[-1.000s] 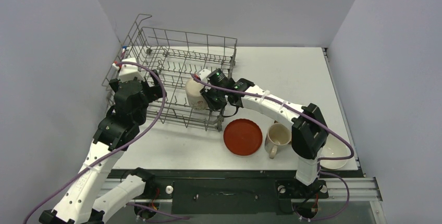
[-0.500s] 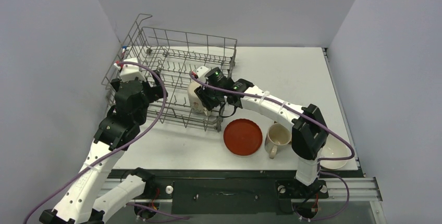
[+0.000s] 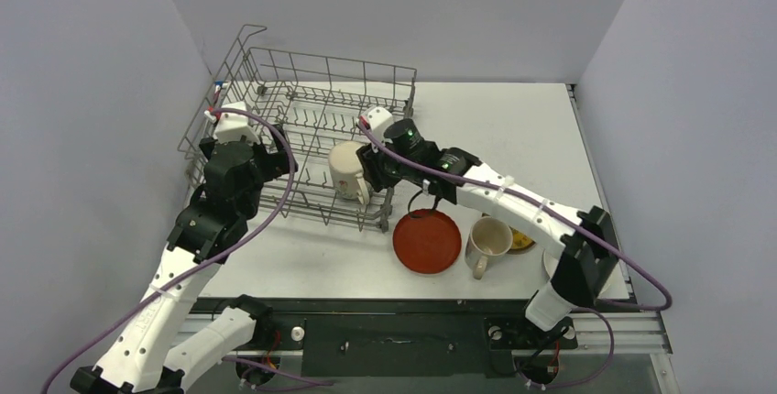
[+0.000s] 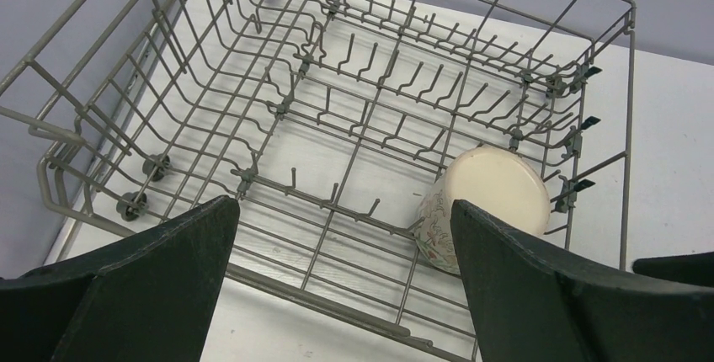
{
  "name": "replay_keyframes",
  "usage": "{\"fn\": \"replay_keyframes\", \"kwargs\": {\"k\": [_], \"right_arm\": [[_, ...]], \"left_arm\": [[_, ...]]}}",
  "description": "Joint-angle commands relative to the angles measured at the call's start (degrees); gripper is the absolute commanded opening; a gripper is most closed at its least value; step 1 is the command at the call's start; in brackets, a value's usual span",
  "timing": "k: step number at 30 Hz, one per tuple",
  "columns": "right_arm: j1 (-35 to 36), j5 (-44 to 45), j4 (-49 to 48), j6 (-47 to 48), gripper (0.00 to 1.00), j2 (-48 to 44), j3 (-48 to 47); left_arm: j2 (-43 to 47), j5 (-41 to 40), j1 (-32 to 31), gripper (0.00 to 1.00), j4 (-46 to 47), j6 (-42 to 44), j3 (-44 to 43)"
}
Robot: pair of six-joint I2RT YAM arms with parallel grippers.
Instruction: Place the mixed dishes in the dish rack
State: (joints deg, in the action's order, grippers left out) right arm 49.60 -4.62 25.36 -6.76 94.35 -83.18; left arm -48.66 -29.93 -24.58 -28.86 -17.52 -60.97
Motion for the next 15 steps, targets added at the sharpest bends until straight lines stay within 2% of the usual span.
{"fn": "replay_keyframes", "kwargs": {"k": [1, 3, 8, 15], "right_arm": [[0.41, 6.03, -6.98, -4.18, 0.43, -9.5, 4.99], [0.38, 9.49, -7.82, -5.11, 0.47, -12.68, 7.62], [-1.45, 16.98, -11.64, -8.85, 0.47, -19.71, 16.27], [-12.53, 16.11, -7.94, -14.32, 0.44, -27.75, 28.41]], "left_arm": [[-0.49, 2.22, 0.39, 0.96, 3.62, 0.29, 0.11], [-1.08, 2.21, 0.41, 0.96, 3.39, 0.29, 0.04], [-0.6, 2.83, 0.41, 0.97, 3.97, 0.56, 0.52], [-0.87, 3.86, 0.45, 0.97, 3.8, 0.76, 0.34]]}}
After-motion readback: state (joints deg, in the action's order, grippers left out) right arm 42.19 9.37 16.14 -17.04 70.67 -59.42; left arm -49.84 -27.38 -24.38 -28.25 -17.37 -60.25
